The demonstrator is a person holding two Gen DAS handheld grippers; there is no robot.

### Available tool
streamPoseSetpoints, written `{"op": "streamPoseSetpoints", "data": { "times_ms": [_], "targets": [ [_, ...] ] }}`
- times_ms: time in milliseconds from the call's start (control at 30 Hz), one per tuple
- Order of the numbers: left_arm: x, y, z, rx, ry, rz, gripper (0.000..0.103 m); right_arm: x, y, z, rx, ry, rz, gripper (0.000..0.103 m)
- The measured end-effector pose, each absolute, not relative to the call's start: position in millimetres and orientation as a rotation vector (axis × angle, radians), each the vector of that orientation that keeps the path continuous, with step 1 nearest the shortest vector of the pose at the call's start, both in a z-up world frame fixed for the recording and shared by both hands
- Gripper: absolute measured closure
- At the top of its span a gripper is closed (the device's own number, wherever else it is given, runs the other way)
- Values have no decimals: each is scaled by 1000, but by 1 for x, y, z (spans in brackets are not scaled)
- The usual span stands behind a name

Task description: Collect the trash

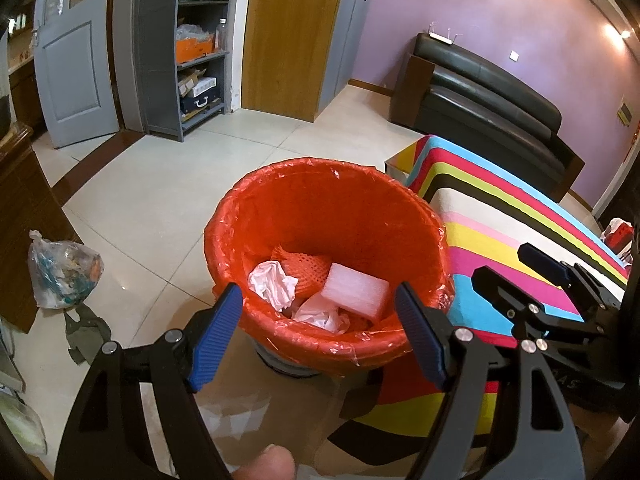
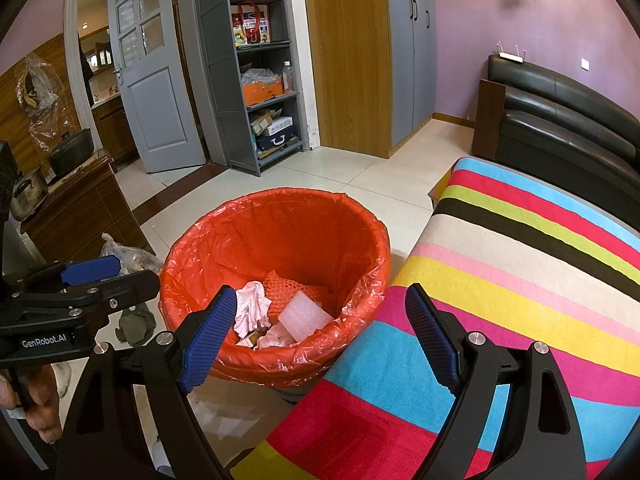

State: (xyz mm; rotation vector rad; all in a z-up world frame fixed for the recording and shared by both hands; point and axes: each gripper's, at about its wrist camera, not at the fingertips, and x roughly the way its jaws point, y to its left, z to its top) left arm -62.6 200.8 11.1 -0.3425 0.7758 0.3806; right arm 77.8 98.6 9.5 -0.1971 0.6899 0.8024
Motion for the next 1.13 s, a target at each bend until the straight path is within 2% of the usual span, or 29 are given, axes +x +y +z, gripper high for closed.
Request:
{"op": "streamPoseSetpoints", "data": {
  "times_ms": [1133],
  "targets": [
    [-63,207,17,-369,763,379,26,81,96,6,-193,695,798,22]
  ]
}}
